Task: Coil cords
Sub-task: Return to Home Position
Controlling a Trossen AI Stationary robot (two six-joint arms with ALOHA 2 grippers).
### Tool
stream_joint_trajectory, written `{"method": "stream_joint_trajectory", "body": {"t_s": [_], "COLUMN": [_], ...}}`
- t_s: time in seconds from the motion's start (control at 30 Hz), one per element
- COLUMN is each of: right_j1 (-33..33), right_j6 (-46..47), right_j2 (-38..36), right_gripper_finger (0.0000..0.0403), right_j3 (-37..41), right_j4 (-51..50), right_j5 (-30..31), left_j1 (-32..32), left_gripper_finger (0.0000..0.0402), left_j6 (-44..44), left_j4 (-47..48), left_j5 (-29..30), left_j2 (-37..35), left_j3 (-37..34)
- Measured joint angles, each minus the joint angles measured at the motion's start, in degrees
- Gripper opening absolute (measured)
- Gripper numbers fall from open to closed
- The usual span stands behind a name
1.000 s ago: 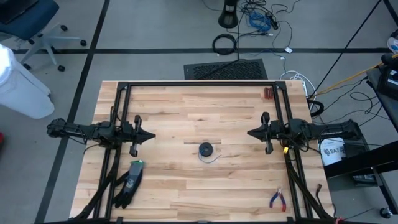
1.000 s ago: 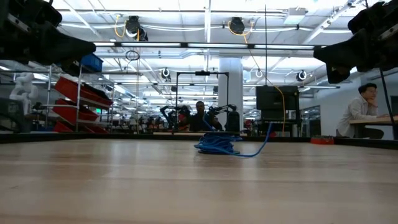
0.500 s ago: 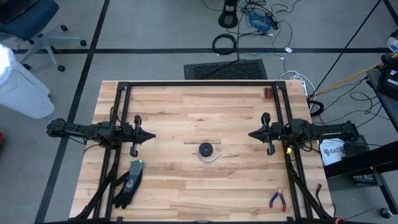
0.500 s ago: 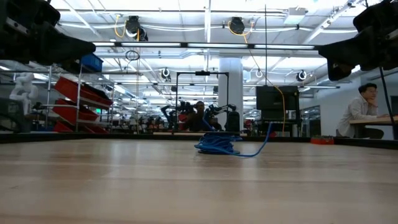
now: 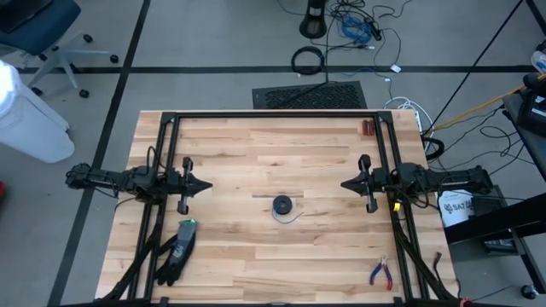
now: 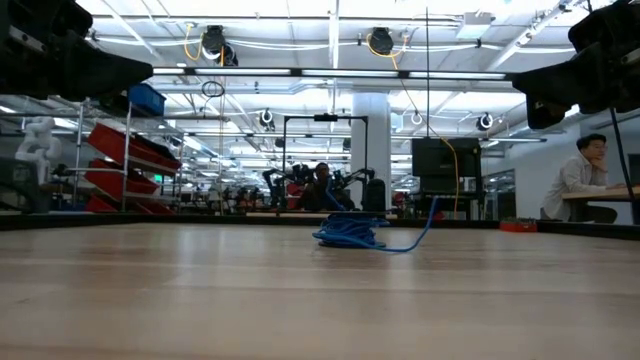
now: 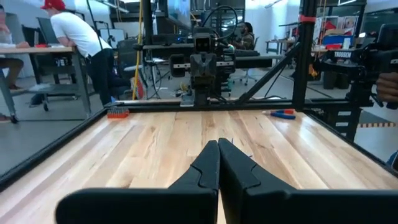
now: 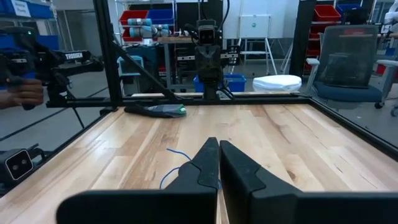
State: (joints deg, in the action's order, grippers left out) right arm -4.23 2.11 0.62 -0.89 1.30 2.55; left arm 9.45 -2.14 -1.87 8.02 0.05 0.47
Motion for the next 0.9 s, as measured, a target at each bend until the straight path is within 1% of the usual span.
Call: {"method": "stream_joint_trajectory", "body": {"t_s": [0.07,0.17,0.23,0.43,0.57,0.9], "right_j1": [0.0,0.0,0.0,0.0,0.0,0.02], "right_j6": [-0.01,0.28,0.37,0.38,0.3,0.18], "right_j2": [0.0,0.0,0.0,0.0,0.0,0.49], "right_gripper_finger": [0.0,0.0,0.0,0.0,0.0,0.0], "right_j3": [0.0,0.0,0.0,0.0,0.0,0.0], "right_j4": [0.0,0.0,0.0,0.0,-0.02,-0.02], "right_j5": [0.0,0.03,0.04,0.07,0.07,0.11], "left_j1": [-0.27,-1.68,-2.95,-5.99,-6.54,-6.49], "left_gripper_finger": [0.0002,0.0002,0.0002,0.0002,0.0002,0.0002], "left_j6": [-1.33,-1.81,-1.71,-1.1,0.27,0.15], "left_j4": [-0.13,-0.59,-0.58,-0.2,0.38,0.75], "left_j5": [0.89,4.08,4.05,-1.13,-5.09,-5.41], "left_j2": [-0.02,-0.02,-0.02,-0.02,-0.02,0.03], "left_j3": [-0.02,-0.04,-0.04,-0.04,-0.04,-0.04]}}
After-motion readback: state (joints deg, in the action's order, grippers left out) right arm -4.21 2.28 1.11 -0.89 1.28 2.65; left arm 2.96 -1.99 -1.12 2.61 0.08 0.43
